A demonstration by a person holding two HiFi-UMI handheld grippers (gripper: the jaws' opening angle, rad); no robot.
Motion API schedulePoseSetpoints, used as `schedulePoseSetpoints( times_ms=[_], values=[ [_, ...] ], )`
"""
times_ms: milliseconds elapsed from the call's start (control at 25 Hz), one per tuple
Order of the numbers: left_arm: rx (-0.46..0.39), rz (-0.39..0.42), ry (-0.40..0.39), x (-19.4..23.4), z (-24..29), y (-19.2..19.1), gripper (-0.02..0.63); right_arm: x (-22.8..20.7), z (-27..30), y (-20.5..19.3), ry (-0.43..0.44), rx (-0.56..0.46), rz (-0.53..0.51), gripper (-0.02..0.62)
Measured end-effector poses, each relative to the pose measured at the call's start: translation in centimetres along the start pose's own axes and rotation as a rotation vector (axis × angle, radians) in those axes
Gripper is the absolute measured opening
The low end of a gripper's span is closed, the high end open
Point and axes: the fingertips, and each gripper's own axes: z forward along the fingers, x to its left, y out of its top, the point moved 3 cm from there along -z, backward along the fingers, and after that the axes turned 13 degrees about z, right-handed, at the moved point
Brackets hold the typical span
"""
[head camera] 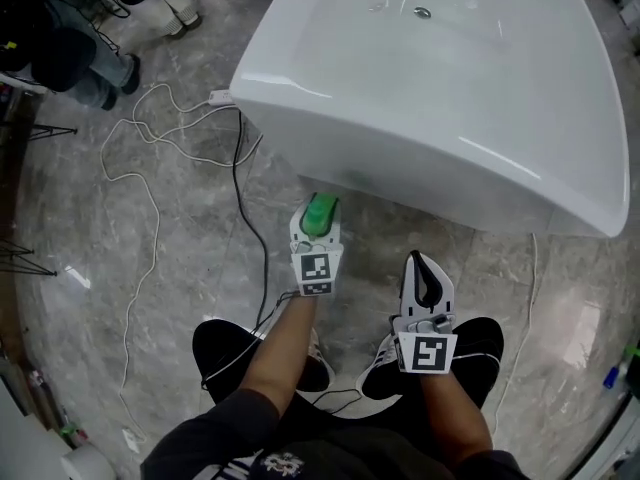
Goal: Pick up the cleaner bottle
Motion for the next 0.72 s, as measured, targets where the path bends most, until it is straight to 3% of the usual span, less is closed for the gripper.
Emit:
schedulePoseSetpoints(
  times_ms=[320, 720],
  values=[
    [-0.054, -0.019, 0.020, 4.0, -6.8, 18.0, 0.183, 0.8, -3.9, 14.0, -0.056, 0.028, -0.003, 0.015],
    [0.015, -0.042, -0.007, 9.0, -16.2, 39.2, 0.181, 4.0, -9.8, 35.0, -0.082, 0.053, -0.019, 0.015]
  ],
)
